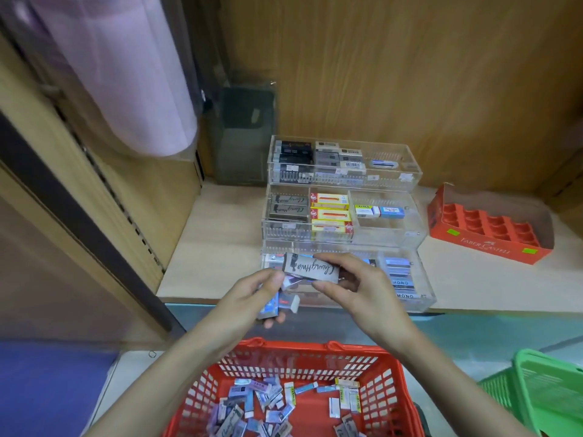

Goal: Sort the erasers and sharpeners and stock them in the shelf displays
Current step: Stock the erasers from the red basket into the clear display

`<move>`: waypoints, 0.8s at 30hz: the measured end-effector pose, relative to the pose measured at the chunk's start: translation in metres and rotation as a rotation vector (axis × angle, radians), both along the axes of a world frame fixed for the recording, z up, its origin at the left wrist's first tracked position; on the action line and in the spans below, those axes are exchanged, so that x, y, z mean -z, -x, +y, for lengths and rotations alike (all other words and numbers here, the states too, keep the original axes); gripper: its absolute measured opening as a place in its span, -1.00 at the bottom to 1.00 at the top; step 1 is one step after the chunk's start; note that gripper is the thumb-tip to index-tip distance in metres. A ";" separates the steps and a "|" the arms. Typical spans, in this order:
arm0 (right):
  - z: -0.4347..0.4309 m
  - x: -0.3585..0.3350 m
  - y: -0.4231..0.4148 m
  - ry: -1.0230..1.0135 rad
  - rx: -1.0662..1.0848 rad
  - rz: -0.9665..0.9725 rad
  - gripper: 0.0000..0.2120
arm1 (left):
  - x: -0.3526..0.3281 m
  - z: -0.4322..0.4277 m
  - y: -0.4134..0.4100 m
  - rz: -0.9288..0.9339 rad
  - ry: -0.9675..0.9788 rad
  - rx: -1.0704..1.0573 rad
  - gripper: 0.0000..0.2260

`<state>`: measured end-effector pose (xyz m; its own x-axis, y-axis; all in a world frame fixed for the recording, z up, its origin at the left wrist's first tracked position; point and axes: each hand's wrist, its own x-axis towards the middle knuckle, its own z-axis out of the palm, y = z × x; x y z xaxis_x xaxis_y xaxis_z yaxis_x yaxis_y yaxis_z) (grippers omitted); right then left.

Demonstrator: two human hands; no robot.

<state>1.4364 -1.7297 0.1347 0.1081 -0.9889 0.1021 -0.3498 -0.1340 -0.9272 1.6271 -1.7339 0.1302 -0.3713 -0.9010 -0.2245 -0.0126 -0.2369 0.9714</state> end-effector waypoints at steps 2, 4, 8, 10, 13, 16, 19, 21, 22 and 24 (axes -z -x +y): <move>-0.003 -0.002 -0.008 -0.010 0.039 -0.082 -0.67 | -0.003 -0.005 -0.004 -0.007 0.014 -0.024 -0.65; -0.011 -0.004 -0.014 0.024 0.084 -0.070 -0.69 | -0.005 -0.012 -0.007 -0.023 0.024 -0.074 -0.70; -0.053 -0.011 -0.021 0.154 0.152 0.232 -0.75 | -0.005 -0.026 -0.017 -0.096 0.066 -0.183 -0.75; -0.083 -0.012 -0.024 0.162 0.175 0.490 -0.66 | -0.005 -0.030 -0.021 -0.106 0.071 -0.207 -0.76; -0.118 -0.014 -0.029 0.088 0.159 0.661 -0.62 | -0.006 -0.033 -0.025 -0.092 0.074 -0.215 -0.75; -0.132 -0.017 -0.032 0.000 0.081 0.608 -0.70 | -0.005 -0.035 -0.032 -0.115 0.084 -0.235 -0.75; -0.134 -0.014 -0.032 -0.086 0.088 0.478 -0.77 | -0.005 -0.036 -0.040 -0.145 0.099 -0.252 -0.76; -0.133 -0.012 -0.033 -0.128 0.136 0.366 -0.85 | -0.005 -0.036 -0.042 -0.140 0.092 -0.265 -0.75; -0.134 -0.012 -0.034 -0.146 0.162 0.324 -0.89 | -0.005 -0.036 -0.043 -0.141 0.090 -0.268 -0.76; -0.140 -0.013 -0.034 -0.188 0.163 0.317 -0.92 | -0.006 -0.036 -0.043 -0.142 0.092 -0.262 -0.75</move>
